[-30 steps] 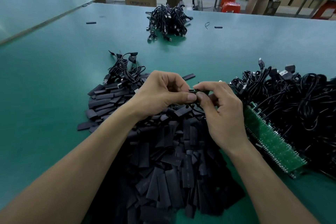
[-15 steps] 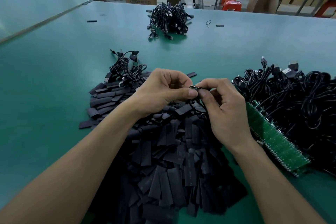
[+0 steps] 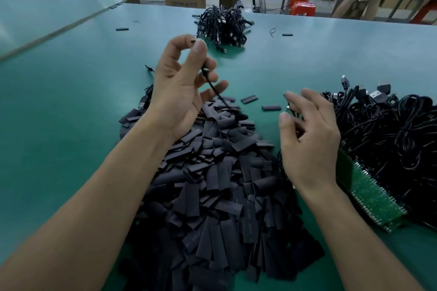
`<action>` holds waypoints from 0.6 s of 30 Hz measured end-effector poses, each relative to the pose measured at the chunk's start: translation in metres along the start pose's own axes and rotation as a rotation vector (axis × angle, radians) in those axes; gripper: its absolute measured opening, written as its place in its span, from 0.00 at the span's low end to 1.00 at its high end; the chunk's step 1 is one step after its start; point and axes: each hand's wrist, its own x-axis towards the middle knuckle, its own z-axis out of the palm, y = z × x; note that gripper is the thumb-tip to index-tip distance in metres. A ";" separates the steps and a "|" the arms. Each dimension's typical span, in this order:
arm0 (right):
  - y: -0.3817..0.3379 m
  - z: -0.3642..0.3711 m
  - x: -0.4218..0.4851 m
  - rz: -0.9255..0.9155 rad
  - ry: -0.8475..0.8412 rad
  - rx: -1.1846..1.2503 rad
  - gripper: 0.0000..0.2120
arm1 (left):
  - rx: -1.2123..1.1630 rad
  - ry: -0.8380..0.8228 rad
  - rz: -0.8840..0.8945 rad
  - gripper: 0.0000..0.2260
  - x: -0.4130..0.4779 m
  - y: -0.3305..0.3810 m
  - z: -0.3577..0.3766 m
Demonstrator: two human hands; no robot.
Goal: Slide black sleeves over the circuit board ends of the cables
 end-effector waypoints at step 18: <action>-0.003 -0.032 0.018 0.030 -0.901 0.117 0.07 | 1.001 -0.128 0.054 0.20 -0.001 -0.011 0.003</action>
